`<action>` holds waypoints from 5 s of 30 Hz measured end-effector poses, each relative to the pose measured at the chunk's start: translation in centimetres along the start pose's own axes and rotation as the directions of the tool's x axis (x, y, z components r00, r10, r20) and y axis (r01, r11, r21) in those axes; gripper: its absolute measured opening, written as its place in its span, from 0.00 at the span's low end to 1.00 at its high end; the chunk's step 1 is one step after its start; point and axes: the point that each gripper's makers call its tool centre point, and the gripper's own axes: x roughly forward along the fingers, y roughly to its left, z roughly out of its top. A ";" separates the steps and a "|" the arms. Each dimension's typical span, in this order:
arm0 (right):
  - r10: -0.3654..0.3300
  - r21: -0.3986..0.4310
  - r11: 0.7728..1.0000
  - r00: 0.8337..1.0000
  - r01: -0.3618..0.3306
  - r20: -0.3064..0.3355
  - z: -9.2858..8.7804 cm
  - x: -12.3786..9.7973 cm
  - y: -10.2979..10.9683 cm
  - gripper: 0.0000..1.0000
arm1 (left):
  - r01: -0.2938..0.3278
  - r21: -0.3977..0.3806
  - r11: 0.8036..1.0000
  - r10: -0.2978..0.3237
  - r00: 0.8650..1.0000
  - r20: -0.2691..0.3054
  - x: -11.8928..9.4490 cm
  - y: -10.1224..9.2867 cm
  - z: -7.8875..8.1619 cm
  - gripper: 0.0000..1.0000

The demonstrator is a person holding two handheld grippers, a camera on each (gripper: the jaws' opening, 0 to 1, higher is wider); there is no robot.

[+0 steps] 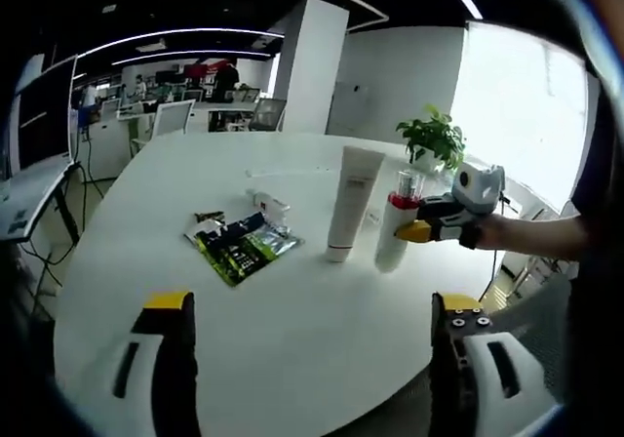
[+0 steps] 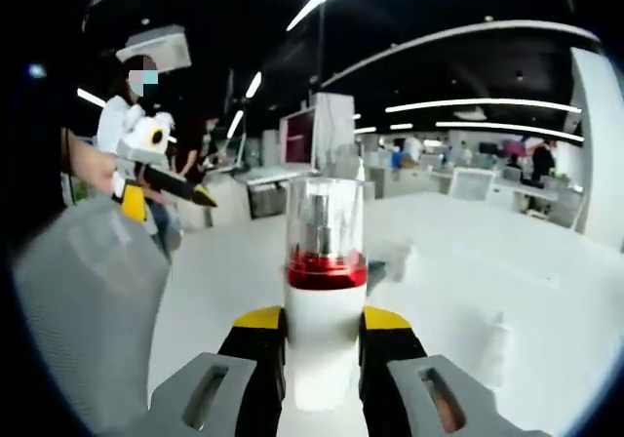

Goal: Arrange the skincare products in the storage area until every visible bottle or jar stands upright without overlapping.

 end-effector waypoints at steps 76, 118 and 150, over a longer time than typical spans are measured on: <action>0.086 -0.015 0.996 0.992 -0.088 -0.091 -1.8 2.0 -4.1 0.43 | 0.027 -0.053 0.998 -0.030 0.998 -0.047 2.6 -0.3 -1.2 0.88; -0.206 0.266 0.936 0.972 0.231 -0.115 2.5 -4.7 3.6 0.99 | -0.037 -0.005 0.999 0.037 0.999 0.023 -3.4 0.4 0.0 0.87; -0.482 0.070 0.828 0.769 0.557 -0.421 -4.1 -11.0 7.3 0.99 | 0.105 0.215 0.971 -0.107 0.994 -0.005 -6.1 2.9 -1.1 0.83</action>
